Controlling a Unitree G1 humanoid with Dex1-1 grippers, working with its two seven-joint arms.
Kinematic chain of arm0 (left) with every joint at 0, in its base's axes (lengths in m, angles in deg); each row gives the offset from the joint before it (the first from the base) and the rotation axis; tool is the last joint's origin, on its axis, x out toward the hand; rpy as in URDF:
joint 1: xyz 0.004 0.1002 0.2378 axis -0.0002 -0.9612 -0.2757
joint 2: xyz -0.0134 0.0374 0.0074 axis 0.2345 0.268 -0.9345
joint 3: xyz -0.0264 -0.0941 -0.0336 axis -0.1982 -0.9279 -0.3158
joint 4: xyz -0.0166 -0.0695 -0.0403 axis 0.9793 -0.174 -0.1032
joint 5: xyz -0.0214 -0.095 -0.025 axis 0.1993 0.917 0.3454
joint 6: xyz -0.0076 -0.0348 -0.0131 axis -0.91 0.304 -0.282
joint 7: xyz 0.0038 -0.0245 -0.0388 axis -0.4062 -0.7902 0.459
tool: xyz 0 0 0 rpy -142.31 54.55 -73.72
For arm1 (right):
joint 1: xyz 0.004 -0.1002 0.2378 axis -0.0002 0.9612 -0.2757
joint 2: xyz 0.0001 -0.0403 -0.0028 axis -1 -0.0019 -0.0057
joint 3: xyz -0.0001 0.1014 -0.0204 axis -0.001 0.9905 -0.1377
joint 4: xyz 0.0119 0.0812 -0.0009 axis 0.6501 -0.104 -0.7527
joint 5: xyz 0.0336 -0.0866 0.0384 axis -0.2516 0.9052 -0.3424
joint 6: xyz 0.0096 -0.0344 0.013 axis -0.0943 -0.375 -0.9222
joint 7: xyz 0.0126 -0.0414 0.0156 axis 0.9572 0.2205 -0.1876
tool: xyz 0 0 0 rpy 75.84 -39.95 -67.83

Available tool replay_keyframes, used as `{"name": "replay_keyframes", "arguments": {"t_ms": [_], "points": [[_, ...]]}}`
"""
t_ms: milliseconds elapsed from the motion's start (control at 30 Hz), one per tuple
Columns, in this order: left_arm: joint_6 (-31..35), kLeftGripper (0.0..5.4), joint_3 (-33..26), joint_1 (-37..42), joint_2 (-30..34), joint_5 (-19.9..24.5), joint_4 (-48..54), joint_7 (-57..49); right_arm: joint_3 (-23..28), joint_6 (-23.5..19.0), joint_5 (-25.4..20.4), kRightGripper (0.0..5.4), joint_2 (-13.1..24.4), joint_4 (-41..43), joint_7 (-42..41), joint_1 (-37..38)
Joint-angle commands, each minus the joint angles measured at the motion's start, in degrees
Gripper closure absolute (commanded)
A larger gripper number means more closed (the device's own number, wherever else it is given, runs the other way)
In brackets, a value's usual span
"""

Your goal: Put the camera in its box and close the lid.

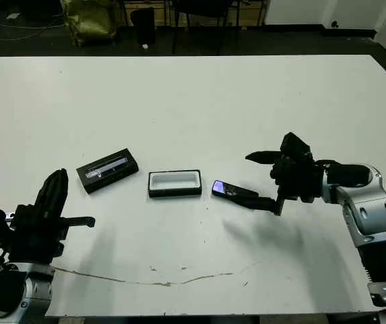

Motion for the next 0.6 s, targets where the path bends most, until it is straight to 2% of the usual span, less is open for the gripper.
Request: {"name": "replay_keyframes", "arguments": {"t_ms": [33,600], "points": [[1.2,5.40,-0.1,-0.4,0.8,-0.2,-0.6,0.1,-0.6,1.1,1.2,0.01,0.4,-1.8,-0.8,-0.3],[1.2,5.40,0.2,-0.4,0.6,-0.2,-0.4,0.1,-1.4,2.5,0.7,0.01,-1.2,-4.4,-2.2,0.6]]}}
